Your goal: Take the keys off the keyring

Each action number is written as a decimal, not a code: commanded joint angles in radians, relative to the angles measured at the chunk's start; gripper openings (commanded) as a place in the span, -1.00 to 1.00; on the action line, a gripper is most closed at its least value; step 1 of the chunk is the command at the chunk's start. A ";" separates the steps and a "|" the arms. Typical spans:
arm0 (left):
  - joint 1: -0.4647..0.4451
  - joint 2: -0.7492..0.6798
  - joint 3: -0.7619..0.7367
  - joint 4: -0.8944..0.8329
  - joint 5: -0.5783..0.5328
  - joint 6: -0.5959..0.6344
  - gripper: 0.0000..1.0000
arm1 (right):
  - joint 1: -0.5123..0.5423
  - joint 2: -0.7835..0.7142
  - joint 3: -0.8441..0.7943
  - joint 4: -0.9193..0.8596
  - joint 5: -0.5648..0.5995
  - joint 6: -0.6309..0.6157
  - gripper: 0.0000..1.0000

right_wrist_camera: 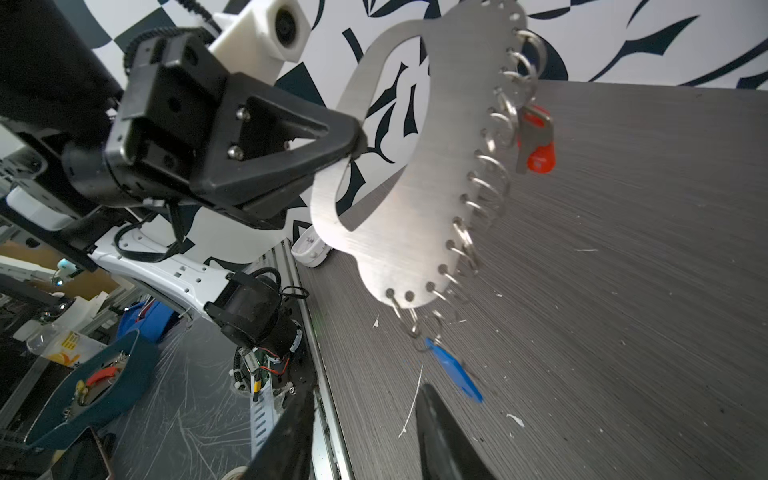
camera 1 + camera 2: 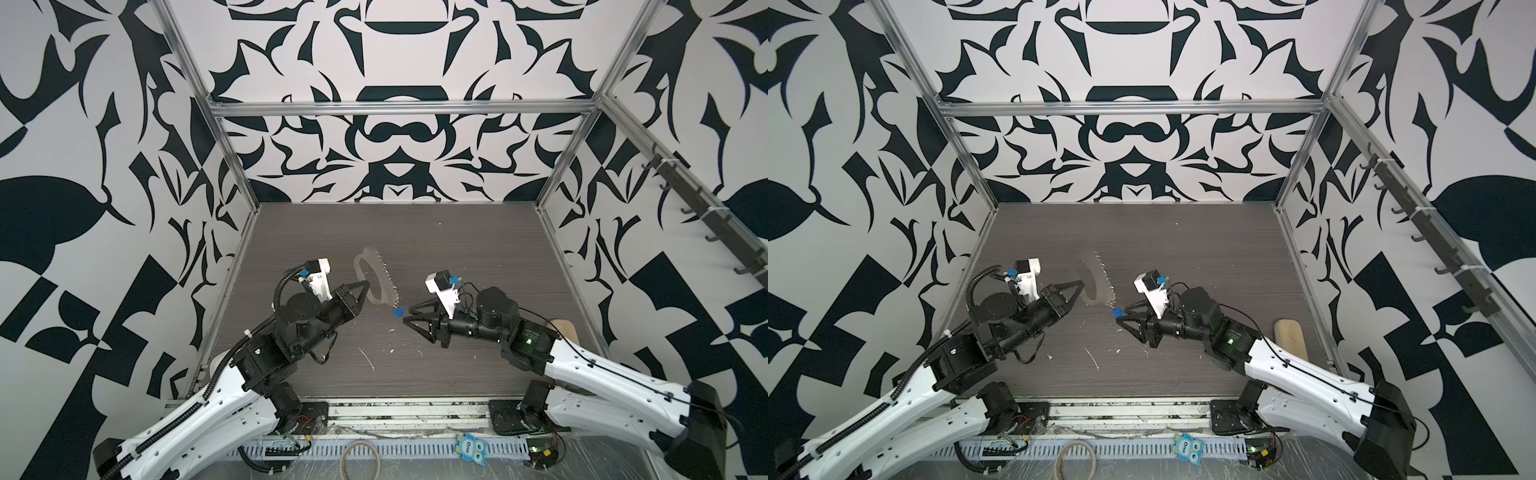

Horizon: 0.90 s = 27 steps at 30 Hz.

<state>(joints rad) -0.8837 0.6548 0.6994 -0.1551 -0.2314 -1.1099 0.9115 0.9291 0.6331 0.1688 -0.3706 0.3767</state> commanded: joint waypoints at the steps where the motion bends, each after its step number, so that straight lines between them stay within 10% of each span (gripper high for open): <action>1: 0.002 -0.019 0.023 0.041 -0.004 -0.021 -1.00 | 0.021 0.010 -0.003 0.110 0.037 -0.070 -0.22; 27: 0.002 -0.030 0.004 0.077 0.033 -0.038 -1.00 | 0.034 0.114 0.108 0.110 0.064 -0.119 -0.44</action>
<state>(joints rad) -0.8837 0.6415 0.6991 -0.1307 -0.1978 -1.1316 0.9386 1.0466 0.6922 0.2295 -0.3027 0.2714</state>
